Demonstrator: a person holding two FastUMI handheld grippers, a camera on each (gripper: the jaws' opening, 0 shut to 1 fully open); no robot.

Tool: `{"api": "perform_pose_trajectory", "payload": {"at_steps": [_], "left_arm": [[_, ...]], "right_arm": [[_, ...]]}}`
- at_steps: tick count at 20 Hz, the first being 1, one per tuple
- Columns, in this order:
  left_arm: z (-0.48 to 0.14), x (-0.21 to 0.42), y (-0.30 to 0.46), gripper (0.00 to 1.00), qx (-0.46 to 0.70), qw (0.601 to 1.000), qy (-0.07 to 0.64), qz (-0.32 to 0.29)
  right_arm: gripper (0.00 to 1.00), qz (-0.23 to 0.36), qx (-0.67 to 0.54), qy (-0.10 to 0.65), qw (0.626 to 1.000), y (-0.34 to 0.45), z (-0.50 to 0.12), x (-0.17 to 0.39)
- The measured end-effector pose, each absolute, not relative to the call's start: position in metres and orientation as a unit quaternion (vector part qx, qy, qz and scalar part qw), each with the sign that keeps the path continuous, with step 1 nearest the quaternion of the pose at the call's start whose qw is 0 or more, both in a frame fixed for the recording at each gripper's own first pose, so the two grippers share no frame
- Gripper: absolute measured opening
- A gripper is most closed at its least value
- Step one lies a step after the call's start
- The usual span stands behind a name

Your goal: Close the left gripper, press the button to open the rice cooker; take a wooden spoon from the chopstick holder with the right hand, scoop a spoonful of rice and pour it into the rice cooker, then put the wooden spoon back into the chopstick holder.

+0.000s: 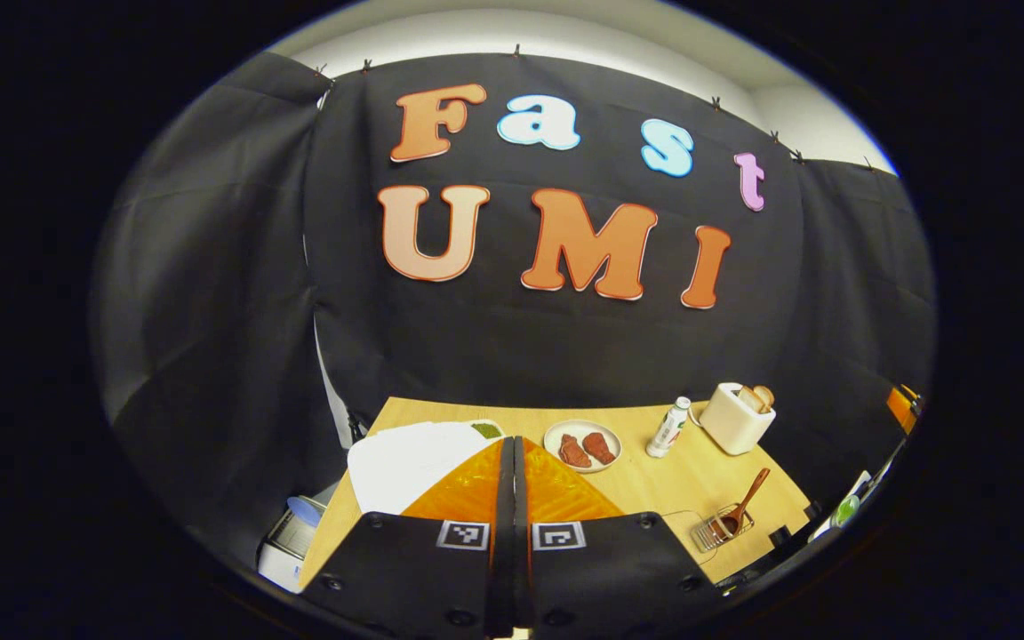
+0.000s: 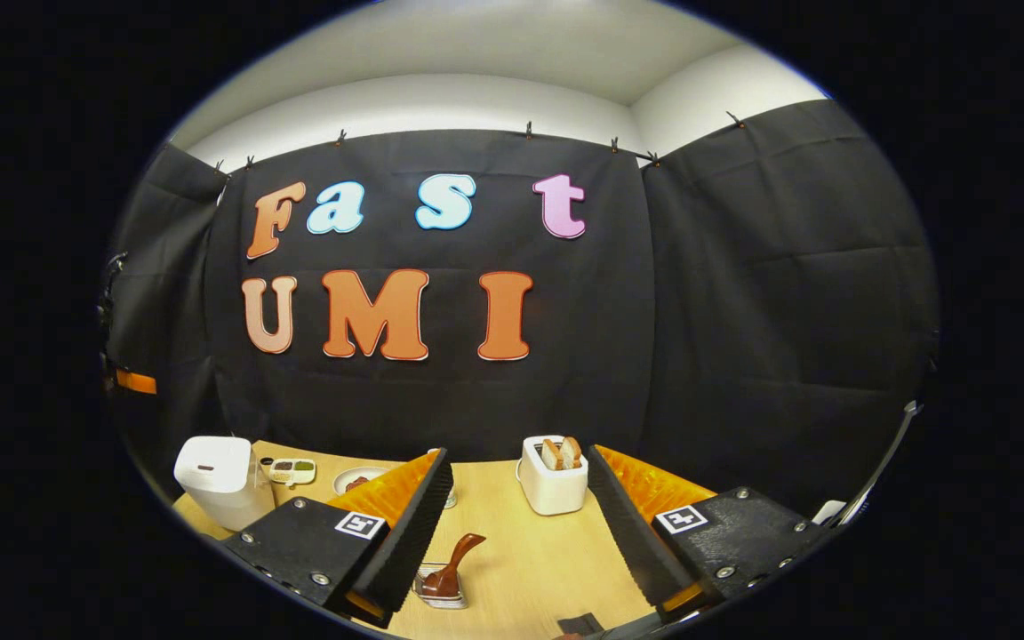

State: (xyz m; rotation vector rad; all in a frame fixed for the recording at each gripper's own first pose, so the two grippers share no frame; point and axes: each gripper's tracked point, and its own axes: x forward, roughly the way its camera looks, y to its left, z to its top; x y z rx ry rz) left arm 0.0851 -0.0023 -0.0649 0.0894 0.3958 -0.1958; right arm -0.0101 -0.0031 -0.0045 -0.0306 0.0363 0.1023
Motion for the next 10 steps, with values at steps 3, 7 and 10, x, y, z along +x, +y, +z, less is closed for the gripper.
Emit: {"api": "perform_pose_trajectory", "payload": {"at_steps": [3, 7, 10], "left_arm": [[-0.104, 0.106, -0.005, 0.04, 0.046, 0.964, 0.239, -0.107], [-0.161, 0.129, 0.008, 0.05, 0.054, 0.951, 0.292, -0.09], [-0.193, 0.136, 0.024, 0.04, 0.053, 0.942, 0.324, -0.076]], "right_arm": [[0.95, 0.051, -0.022, 0.015, 0.998, -0.002, -0.002, -0.01], [0.95, 0.049, -0.031, 0.013, 0.998, -0.001, 0.0, -0.01], [0.95, 0.044, -0.04, 0.022, 0.998, -0.003, -0.005, -0.01]]}}
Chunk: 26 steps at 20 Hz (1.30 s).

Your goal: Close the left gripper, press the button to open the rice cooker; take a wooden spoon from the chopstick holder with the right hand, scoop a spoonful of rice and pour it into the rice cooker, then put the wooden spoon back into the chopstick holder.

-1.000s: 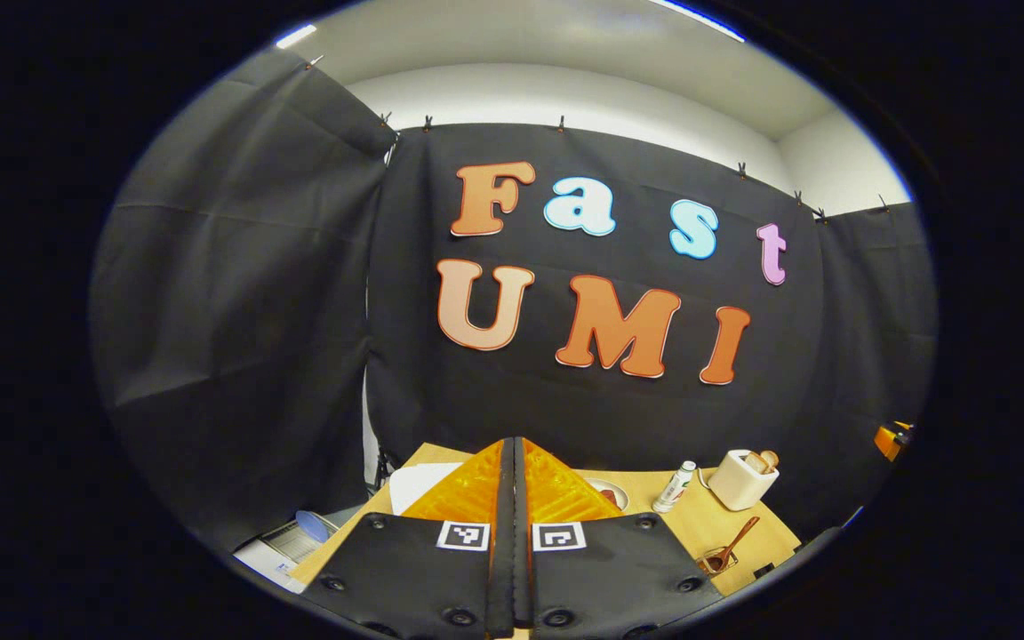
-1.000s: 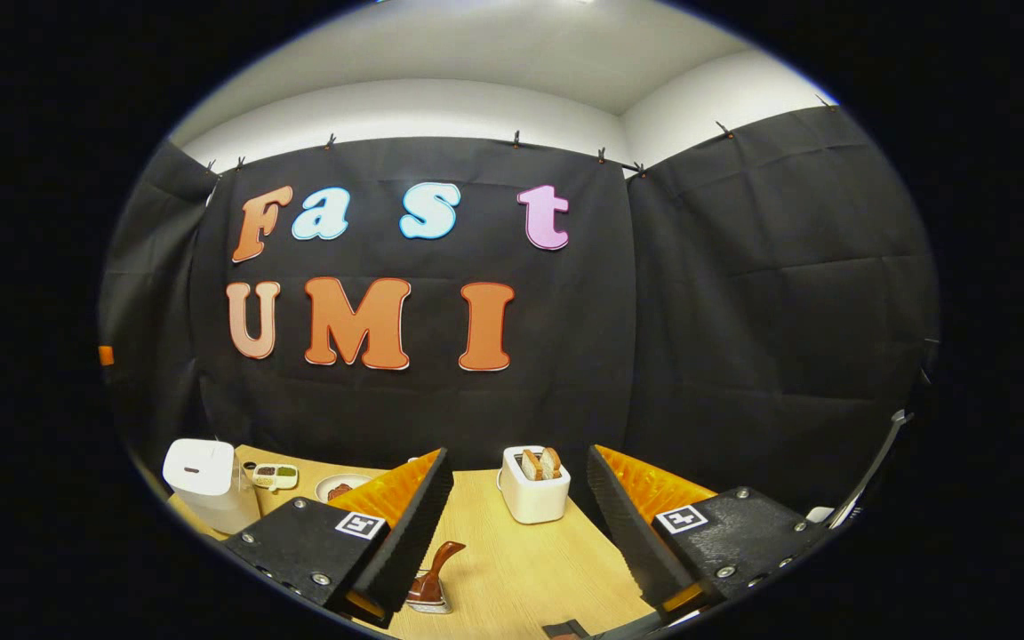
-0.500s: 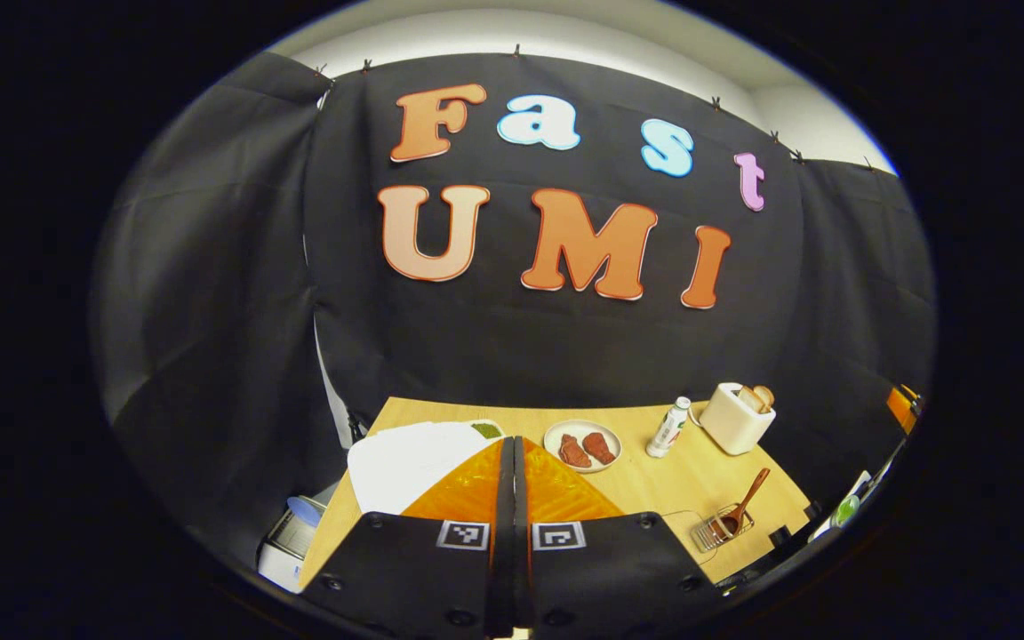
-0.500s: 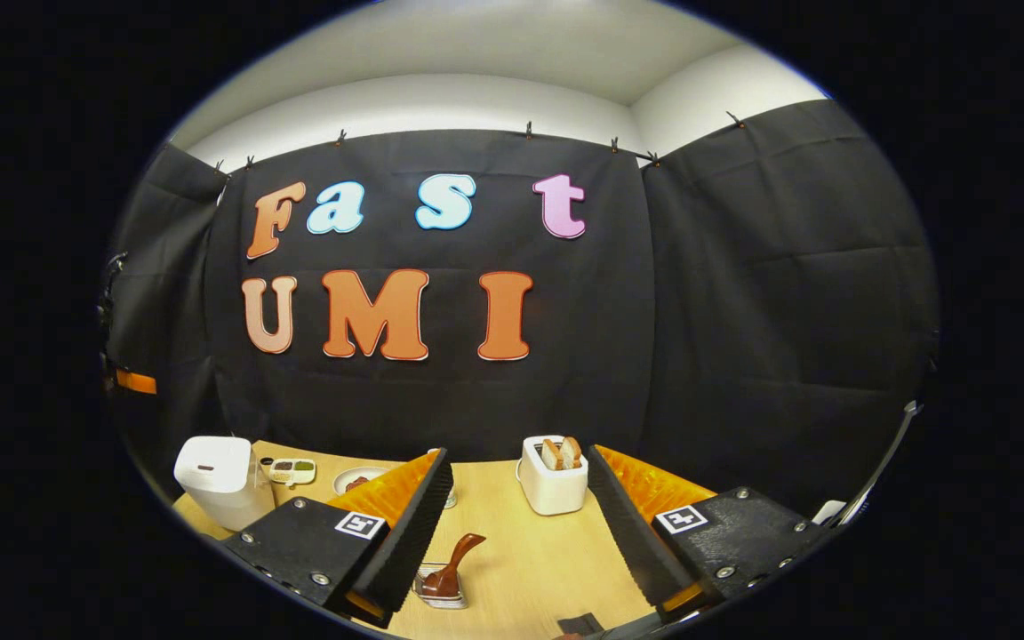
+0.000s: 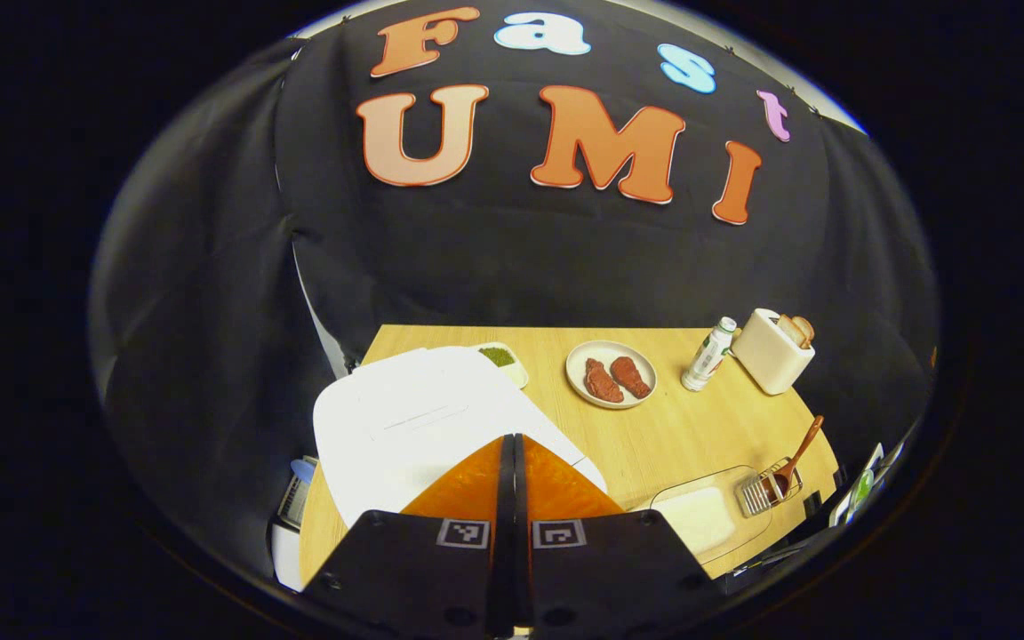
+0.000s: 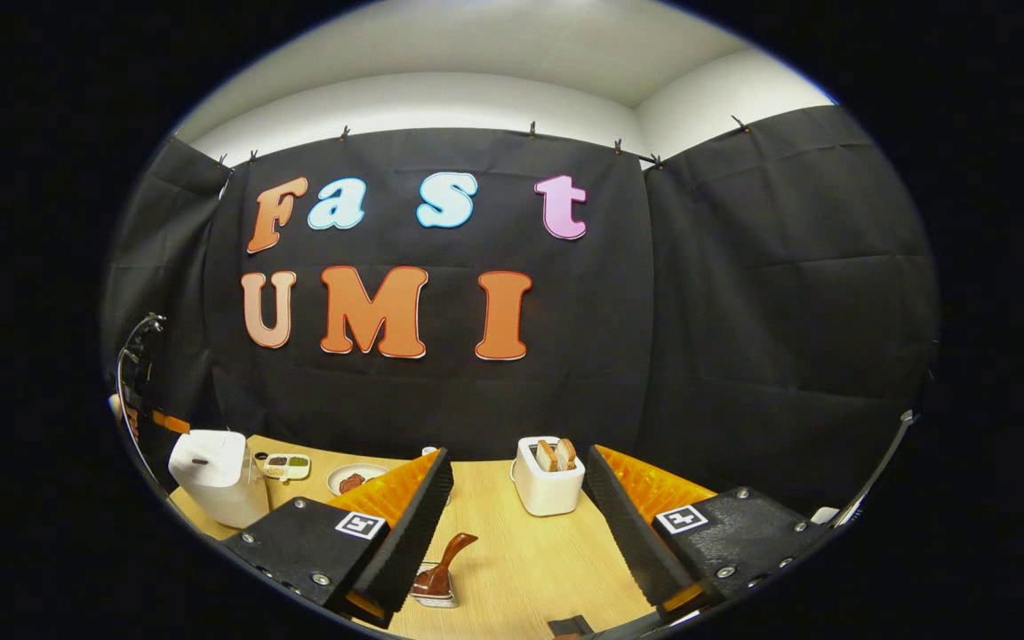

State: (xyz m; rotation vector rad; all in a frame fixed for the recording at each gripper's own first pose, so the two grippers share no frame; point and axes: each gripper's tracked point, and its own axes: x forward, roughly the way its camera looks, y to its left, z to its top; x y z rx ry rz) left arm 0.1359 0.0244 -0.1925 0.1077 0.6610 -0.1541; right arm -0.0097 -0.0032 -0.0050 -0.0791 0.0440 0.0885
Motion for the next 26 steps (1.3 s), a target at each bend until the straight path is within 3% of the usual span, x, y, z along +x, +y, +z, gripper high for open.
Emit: {"api": "perform_pose_trajectory", "payload": {"at_steps": [8, 17, 21, 26], "left_arm": [[-0.251, 0.138, 0.049, 0.04, 0.041, 0.923, 0.378, -0.049], [-0.271, 0.139, 0.054, 0.05, 0.033, 0.914, 0.401, -0.046], [-0.234, 0.137, 0.053, 0.04, 0.054, 0.935, 0.349, -0.037], [-0.121, 0.132, 0.039, 0.04, 0.065, 0.973, 0.221, -0.027]], "right_arm": [[0.95, 0.031, -0.062, 0.033, 0.997, -0.006, -0.01, -0.009], [0.95, 0.036, -0.065, 0.044, 0.996, -0.004, -0.014, -0.011], [0.95, 0.039, -0.058, 0.044, 0.997, -0.004, -0.014, -0.011], [0.95, 0.045, -0.06, 0.038, 0.996, -0.001, -0.012, -0.012]]}}
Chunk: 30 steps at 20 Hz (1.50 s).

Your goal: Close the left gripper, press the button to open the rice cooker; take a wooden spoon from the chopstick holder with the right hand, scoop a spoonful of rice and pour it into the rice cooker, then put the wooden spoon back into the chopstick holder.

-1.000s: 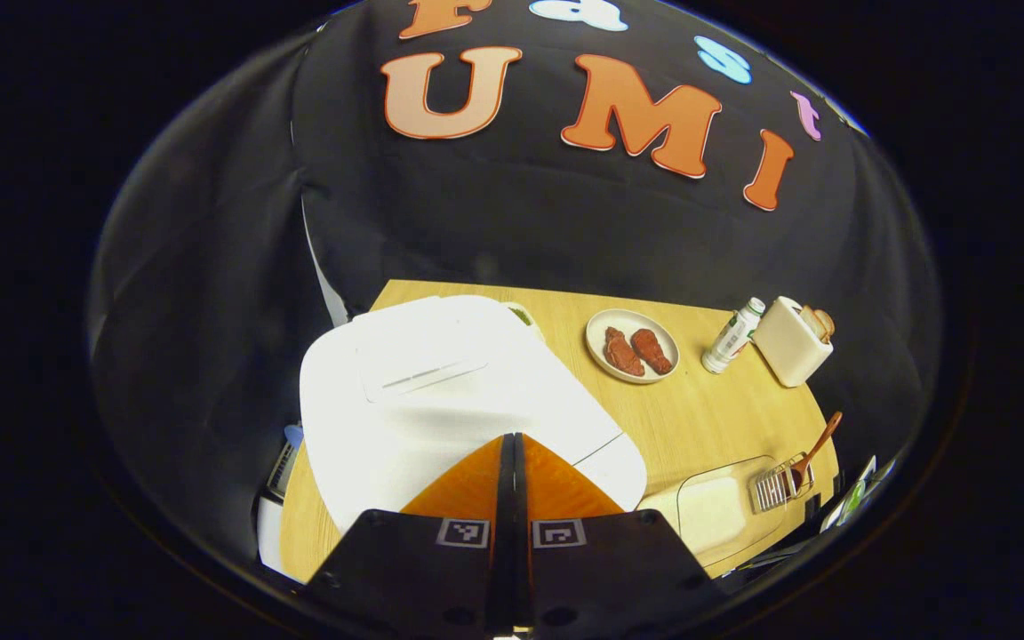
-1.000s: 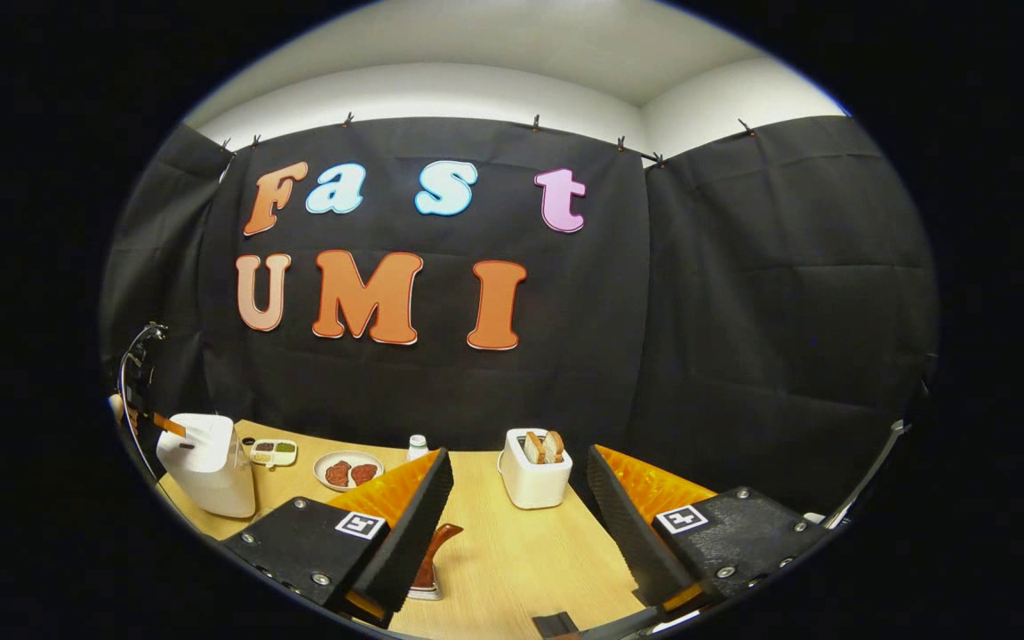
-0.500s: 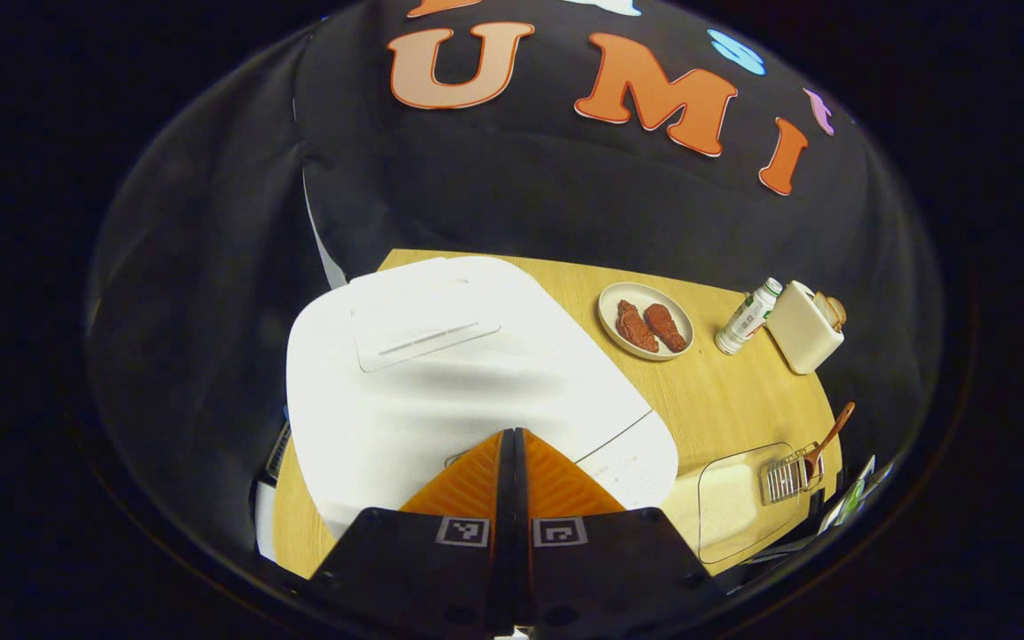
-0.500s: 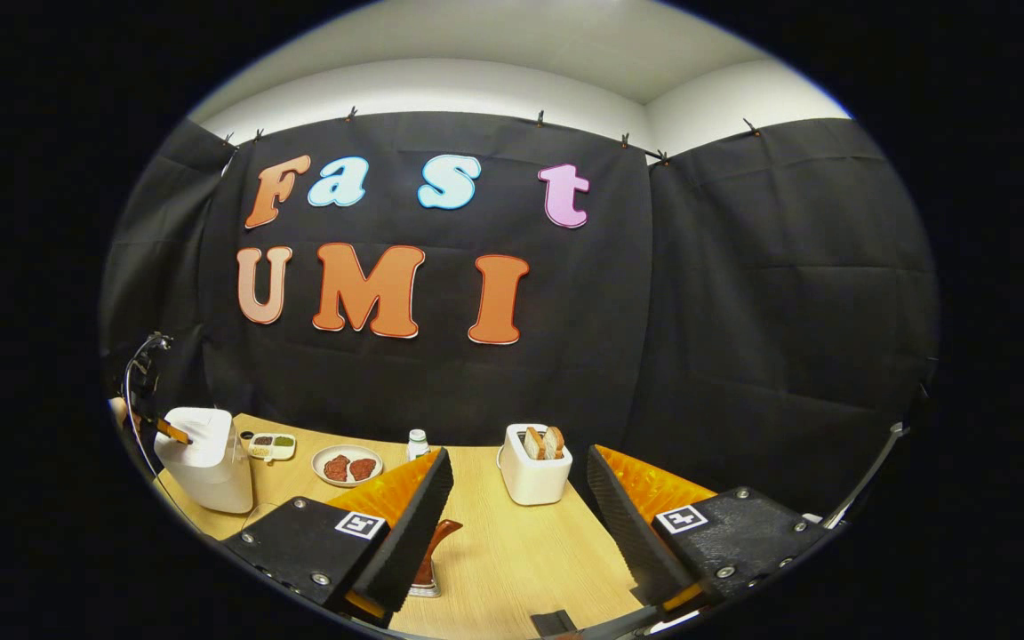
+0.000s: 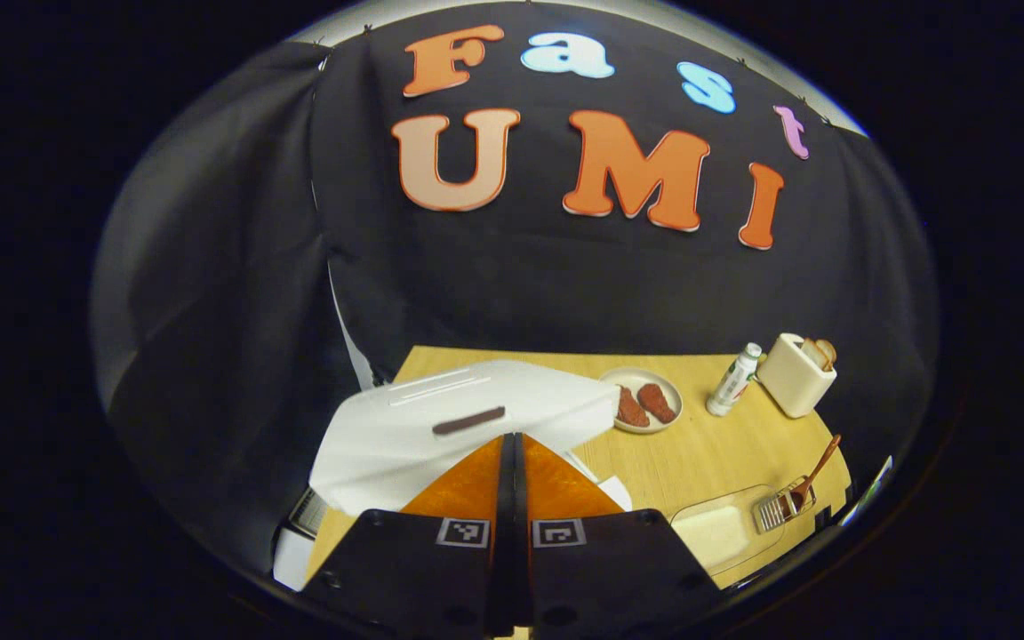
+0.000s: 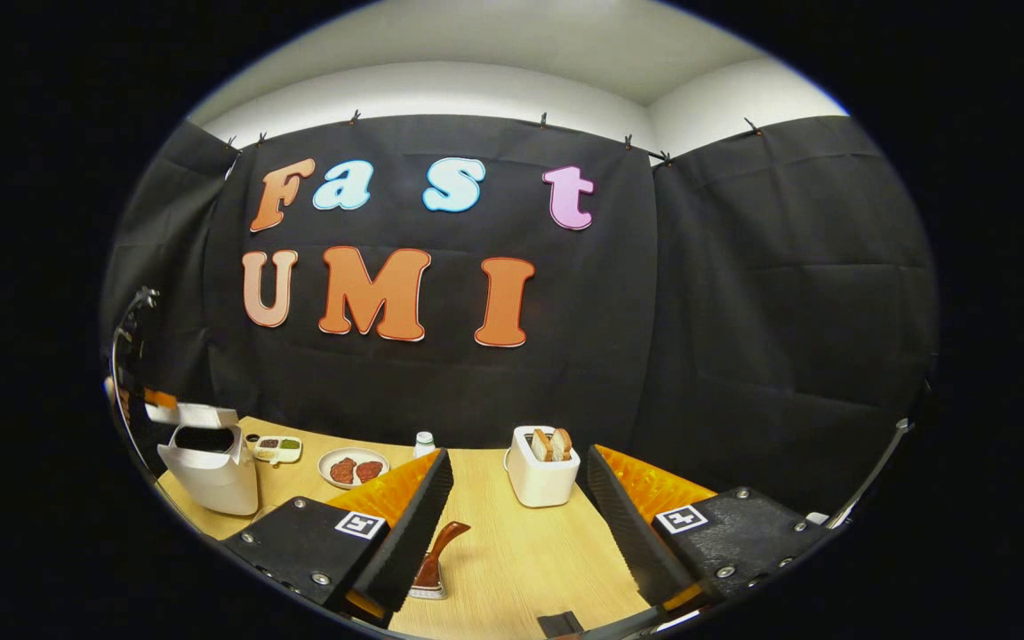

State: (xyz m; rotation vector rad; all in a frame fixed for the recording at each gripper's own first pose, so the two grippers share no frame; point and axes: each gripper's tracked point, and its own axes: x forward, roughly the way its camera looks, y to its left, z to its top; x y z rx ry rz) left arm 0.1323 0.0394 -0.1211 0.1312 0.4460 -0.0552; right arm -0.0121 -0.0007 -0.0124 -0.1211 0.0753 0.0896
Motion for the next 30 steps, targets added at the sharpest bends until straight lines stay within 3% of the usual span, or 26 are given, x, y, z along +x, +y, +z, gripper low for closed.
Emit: {"api": "perform_pose_trajectory", "payload": {"at_steps": [9, 21, 22, 24, 28, 30], "left_arm": [[-0.022, 0.082, 0.012, 0.04, 0.057, 0.992, 0.1, -0.046], [0.008, 0.038, 0.023, 0.06, 0.042, 0.998, 0.051, -0.019], [0.013, 0.035, 0.024, 0.16, 0.041, 0.998, 0.049, -0.017], [0.013, 0.034, 0.028, 0.24, 0.036, 0.998, 0.048, -0.016], [0.023, 0.029, 0.031, 1.0, 0.036, 0.999, 0.029, -0.012], [0.026, 0.027, 0.039, 0.95, 0.049, 0.999, 0.023, 0.005]], "right_arm": [[0.95, 0.06, -0.061, 0.043, 0.995, 0.018, -0.014, -0.006], [0.95, 0.057, -0.043, 0.051, 0.996, 0.032, -0.034, 0.007], [0.95, 0.06, -0.038, 0.051, 0.996, 0.035, -0.037, 0.008], [0.95, 0.07, -0.025, 0.065, 0.995, 0.047, -0.052, 0.013], [0.95, 0.088, -0.009, 0.099, 0.991, 0.066, -0.083, 0.023], [0.95, 0.089, -0.008, 0.114, 0.989, 0.073, -0.1, 0.029]]}}
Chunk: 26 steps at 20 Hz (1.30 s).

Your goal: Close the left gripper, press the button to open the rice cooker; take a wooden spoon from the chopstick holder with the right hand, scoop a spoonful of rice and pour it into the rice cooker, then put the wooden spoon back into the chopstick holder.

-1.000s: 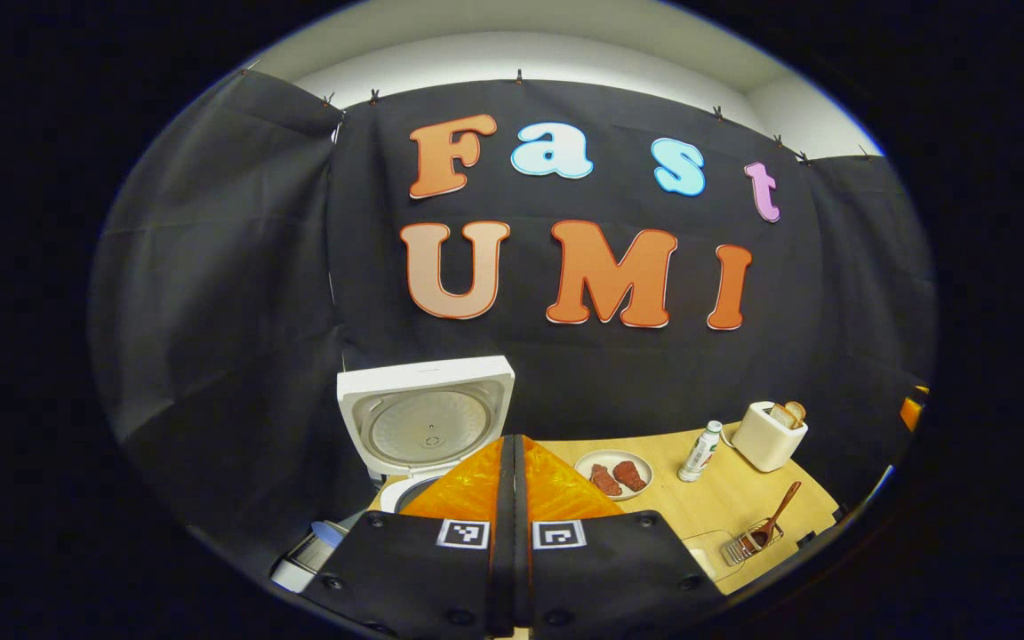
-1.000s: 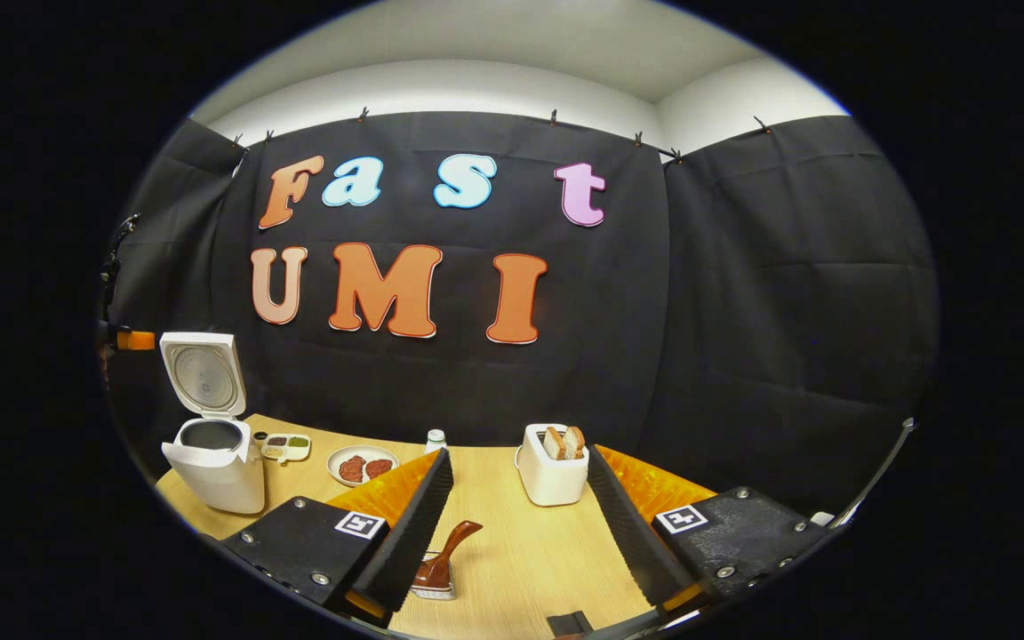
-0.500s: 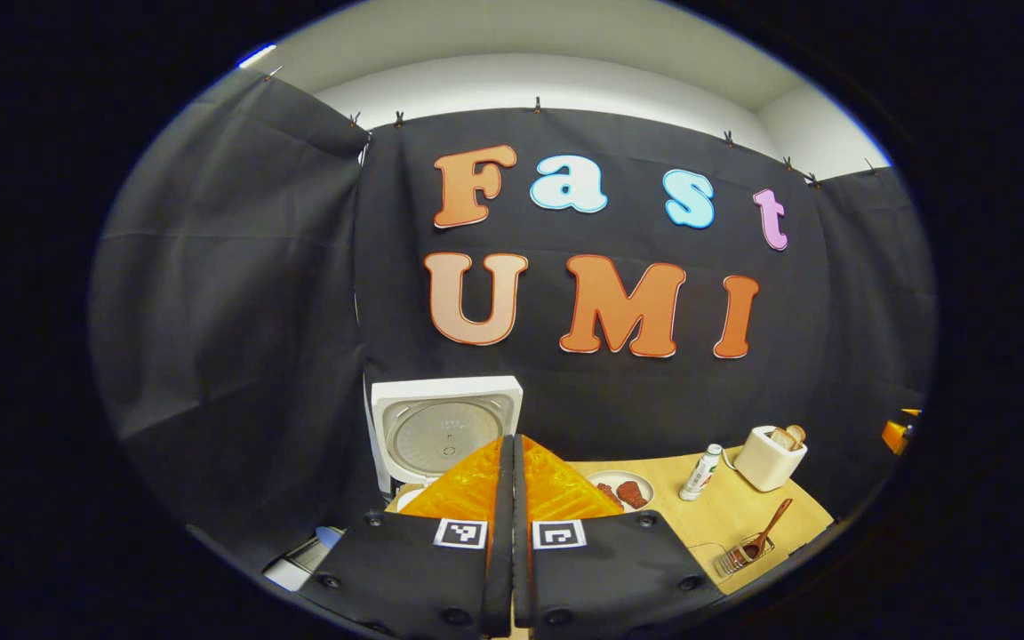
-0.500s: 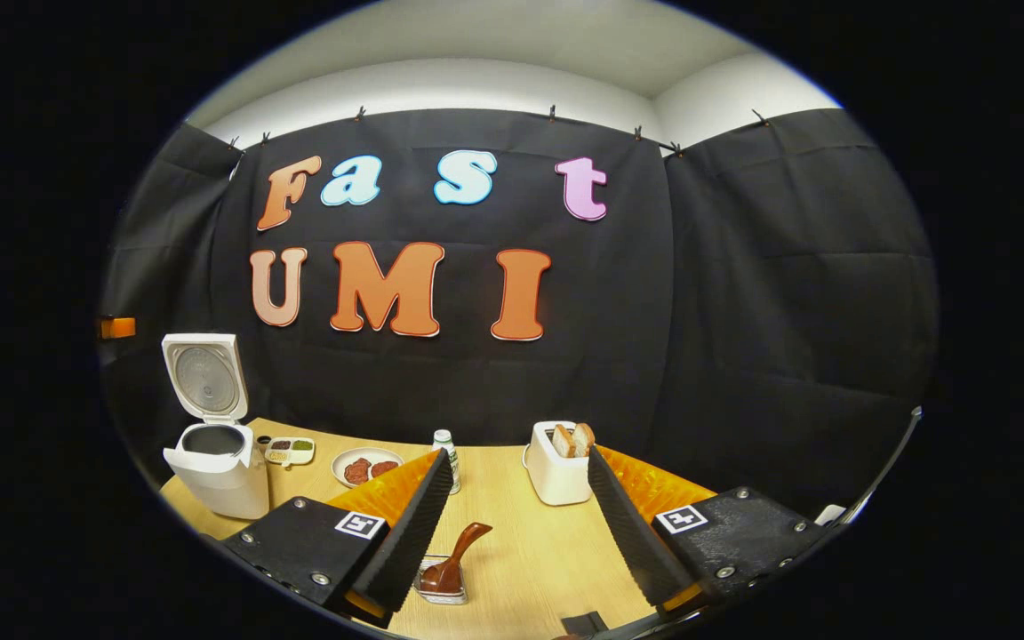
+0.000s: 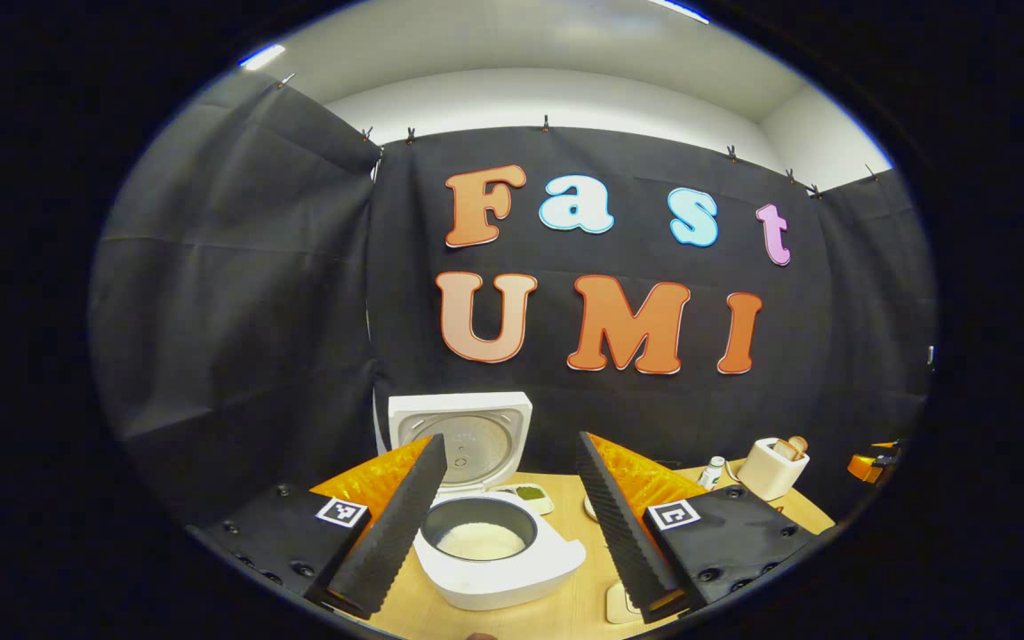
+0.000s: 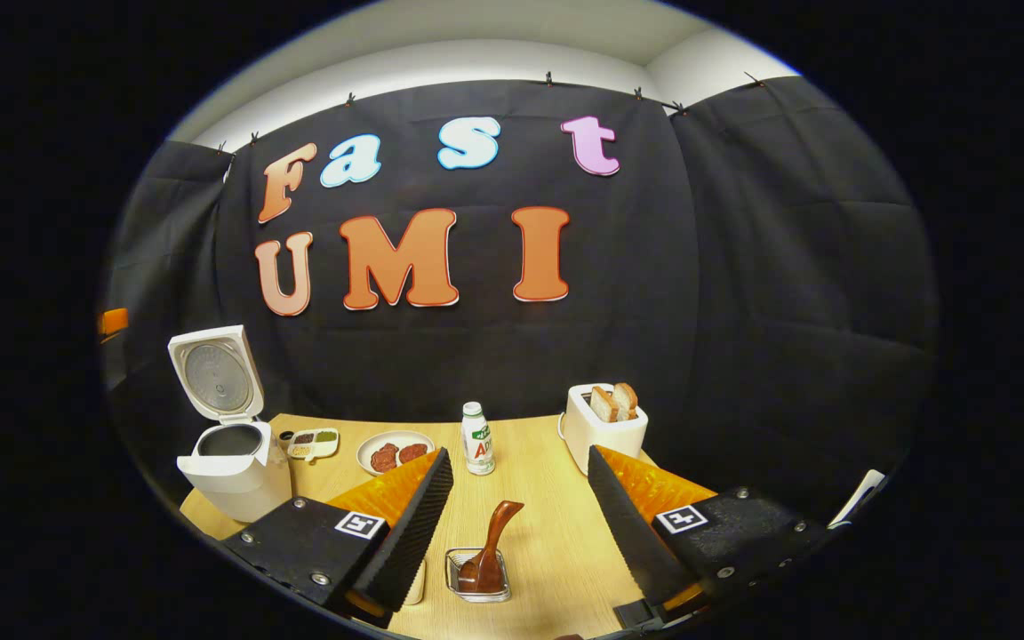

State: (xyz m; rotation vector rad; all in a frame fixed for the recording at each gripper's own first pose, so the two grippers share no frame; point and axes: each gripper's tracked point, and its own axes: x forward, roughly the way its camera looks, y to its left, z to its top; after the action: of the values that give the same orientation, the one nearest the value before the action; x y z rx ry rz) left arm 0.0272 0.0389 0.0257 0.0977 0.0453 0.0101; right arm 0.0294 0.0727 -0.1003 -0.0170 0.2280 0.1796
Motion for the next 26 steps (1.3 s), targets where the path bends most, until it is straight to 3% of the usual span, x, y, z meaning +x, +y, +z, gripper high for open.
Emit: {"api": "perform_pose_trajectory", "payload": {"at_steps": [1, 22, 26], "left_arm": [[0.027, 0.027, 0.038, 1.0, 0.053, 0.998, 0.022, 0.007], [0.027, -0.003, 0.076, 1.0, 0.061, 0.996, 0.026, 0.067], [0.029, -0.011, 0.085, 1.0, 0.064, 0.995, 0.026, 0.078]], "right_arm": [[0.95, 0.091, -0.007, 0.121, 0.989, 0.075, -0.108, 0.033], [0.96, 0.095, 0.046, 0.331, 0.938, 0.114, -0.296, 0.094], [0.89, 0.09, 0.075, 0.357, 0.927, 0.119, -0.317, 0.104]]}}
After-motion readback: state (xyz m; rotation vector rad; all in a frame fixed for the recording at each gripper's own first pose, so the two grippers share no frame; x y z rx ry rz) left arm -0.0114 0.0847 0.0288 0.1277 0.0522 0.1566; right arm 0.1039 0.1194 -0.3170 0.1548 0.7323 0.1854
